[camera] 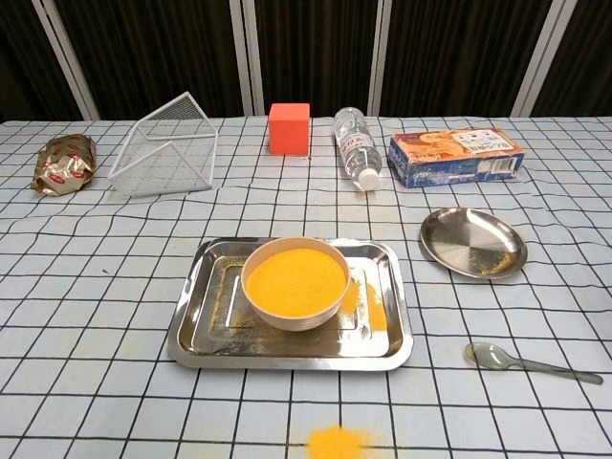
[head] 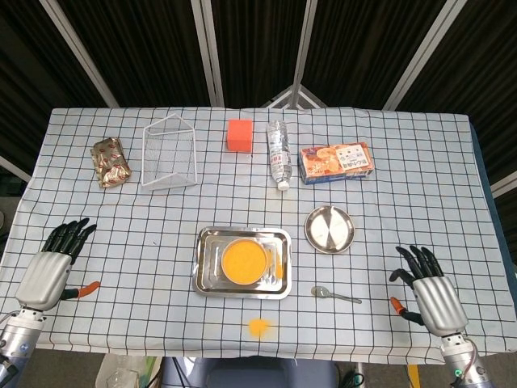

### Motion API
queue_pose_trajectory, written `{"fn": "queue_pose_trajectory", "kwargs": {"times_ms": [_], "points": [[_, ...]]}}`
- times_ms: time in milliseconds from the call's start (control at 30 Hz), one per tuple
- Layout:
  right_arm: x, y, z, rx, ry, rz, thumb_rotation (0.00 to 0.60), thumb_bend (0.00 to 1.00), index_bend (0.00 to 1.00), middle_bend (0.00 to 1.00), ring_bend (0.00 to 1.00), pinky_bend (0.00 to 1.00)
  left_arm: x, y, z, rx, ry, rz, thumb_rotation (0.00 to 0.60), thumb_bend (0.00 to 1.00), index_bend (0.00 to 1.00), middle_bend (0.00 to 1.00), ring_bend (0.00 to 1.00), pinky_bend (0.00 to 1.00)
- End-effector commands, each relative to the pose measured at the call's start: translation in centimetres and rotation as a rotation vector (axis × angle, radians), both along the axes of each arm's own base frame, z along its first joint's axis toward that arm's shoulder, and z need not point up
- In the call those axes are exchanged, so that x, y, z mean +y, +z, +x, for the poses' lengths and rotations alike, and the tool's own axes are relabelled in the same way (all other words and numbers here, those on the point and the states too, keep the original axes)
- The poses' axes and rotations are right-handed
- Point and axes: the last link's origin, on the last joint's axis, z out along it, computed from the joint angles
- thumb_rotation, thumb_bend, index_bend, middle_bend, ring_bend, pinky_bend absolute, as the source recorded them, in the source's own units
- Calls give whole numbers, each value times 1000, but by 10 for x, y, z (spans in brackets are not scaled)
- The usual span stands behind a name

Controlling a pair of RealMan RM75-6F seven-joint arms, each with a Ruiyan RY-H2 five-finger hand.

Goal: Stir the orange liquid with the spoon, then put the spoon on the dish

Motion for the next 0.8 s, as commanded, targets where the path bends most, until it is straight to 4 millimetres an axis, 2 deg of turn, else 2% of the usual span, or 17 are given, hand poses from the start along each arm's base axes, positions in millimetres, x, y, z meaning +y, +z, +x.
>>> {"fn": "queue_pose_trajectory", "kwargs": {"times_ms": [33,333,533,800], "points": [[-3,-20,11,14,22,41,600,342,466,139,0,0,0,0,0,0,1,0,600,0,0,0,0,20],[-11,-60,20,65,7,90,600,343,466,141,0,0,2,3,0,-14,4,11,600,0,0,0,0,20],[-17,-76,19,90,-29,90,600,343,466,141,0,0,5,4,-1,-21,8,14,600,0,0,0,0,20],[-15,-91,18,108,-50,118,600,343,466,141,0,0,6,4,-1,-15,9,5,600,0,0,0,0,20]]}}
